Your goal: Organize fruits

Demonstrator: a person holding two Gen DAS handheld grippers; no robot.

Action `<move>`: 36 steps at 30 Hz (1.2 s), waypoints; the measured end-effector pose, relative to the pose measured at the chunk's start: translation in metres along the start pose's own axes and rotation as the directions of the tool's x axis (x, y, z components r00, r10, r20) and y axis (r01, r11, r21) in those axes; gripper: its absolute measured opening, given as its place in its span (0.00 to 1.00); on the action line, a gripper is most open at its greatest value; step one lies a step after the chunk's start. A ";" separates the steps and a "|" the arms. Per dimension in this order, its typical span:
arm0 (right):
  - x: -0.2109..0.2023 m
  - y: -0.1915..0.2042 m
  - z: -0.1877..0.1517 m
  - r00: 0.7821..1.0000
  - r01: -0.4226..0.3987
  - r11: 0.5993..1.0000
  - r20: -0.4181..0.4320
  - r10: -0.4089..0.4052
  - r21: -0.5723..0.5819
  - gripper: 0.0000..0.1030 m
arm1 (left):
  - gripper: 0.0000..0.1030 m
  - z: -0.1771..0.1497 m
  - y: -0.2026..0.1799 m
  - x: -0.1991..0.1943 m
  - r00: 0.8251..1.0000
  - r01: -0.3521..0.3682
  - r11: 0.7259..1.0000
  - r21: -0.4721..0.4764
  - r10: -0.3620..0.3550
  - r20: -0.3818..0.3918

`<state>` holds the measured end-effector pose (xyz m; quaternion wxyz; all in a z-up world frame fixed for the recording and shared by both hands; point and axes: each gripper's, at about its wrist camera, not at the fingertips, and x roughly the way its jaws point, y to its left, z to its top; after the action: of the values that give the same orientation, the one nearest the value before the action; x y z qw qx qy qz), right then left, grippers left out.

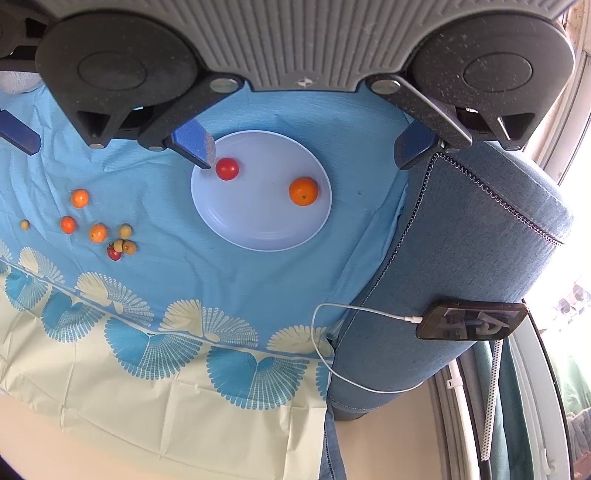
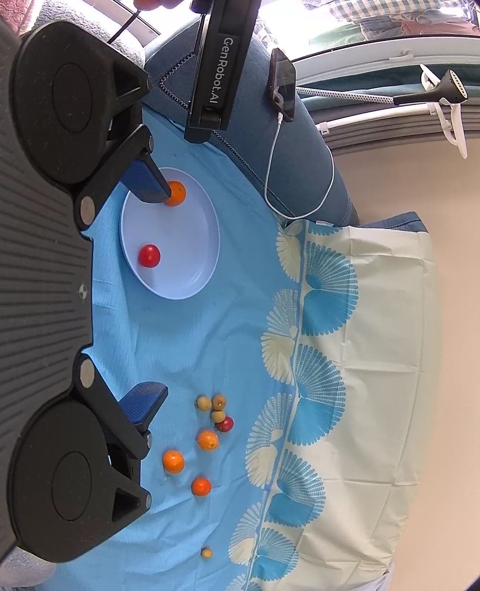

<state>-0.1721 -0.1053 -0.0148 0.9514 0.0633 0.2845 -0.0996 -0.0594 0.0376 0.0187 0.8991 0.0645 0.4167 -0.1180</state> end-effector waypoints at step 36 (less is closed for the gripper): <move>0.004 -0.005 0.000 1.000 -0.002 1.000 0.000 0.002 0.020 0.99 | 1.00 0.005 -0.009 0.001 1.000 -0.004 1.000 0.019 0.004 0.009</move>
<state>-0.1700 -0.1112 -0.0175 0.9508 0.0729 0.2835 -0.1016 -0.0580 0.0277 0.0210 0.9005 0.0733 0.4114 -0.1205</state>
